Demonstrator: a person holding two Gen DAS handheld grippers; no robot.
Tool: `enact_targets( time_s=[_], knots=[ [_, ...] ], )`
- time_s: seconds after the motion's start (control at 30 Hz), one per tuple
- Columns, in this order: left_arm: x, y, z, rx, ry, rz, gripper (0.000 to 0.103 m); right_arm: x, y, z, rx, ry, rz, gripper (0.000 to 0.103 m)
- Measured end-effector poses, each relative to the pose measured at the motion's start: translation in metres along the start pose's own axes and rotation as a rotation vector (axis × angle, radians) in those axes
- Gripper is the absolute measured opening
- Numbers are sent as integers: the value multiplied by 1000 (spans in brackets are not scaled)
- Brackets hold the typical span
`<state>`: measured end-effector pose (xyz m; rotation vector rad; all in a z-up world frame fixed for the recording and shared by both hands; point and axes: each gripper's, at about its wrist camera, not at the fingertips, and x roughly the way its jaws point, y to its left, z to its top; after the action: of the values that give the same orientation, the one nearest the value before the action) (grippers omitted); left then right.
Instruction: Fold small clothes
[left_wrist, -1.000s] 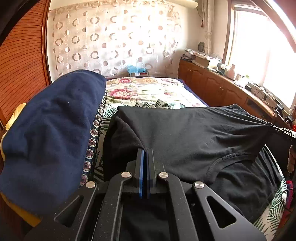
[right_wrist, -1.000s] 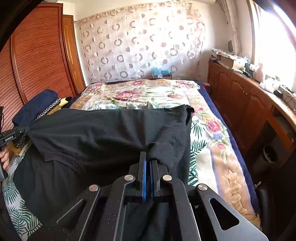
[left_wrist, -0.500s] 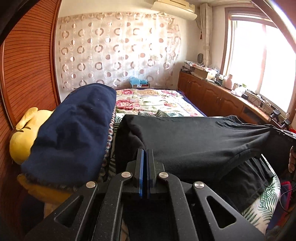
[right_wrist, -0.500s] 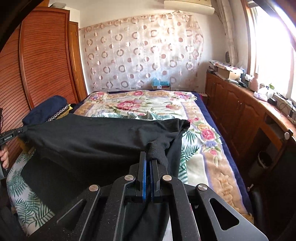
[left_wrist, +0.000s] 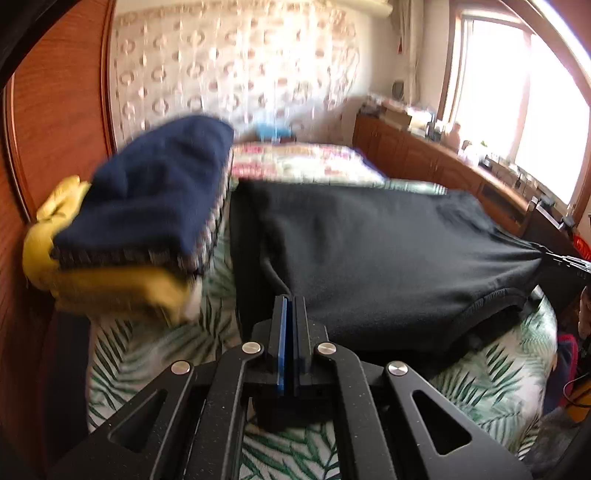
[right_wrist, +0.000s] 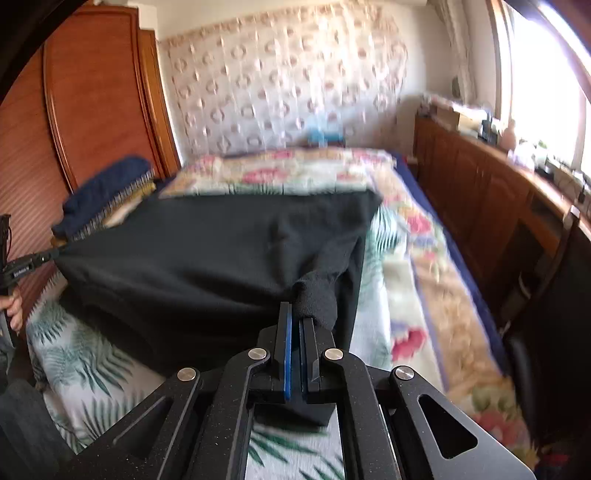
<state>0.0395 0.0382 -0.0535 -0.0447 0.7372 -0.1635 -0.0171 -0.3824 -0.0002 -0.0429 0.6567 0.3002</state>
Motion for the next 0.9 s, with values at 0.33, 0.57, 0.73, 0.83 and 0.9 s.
enact_targets(
  time_s=[0.33,0.57,0.73,0.83,0.9],
  knots=[
    [20,-2,-17,4,80,16,5,35,-4,-8,-5,110,-4,9],
    [6,2,-13,-2,39,5,40,3,-4,-11,-41,61,-33,35],
    [11,5,-5,-2,44,-8,80,-1,-1,-8,-73,19,-74,40],
    [16,5,-4,0,52,9,81,4,5,-2,-84,-5,-71,47],
    [19,5,-1,-4,57,17,81,11,11,3,-92,-21,-64,55]
  ],
)
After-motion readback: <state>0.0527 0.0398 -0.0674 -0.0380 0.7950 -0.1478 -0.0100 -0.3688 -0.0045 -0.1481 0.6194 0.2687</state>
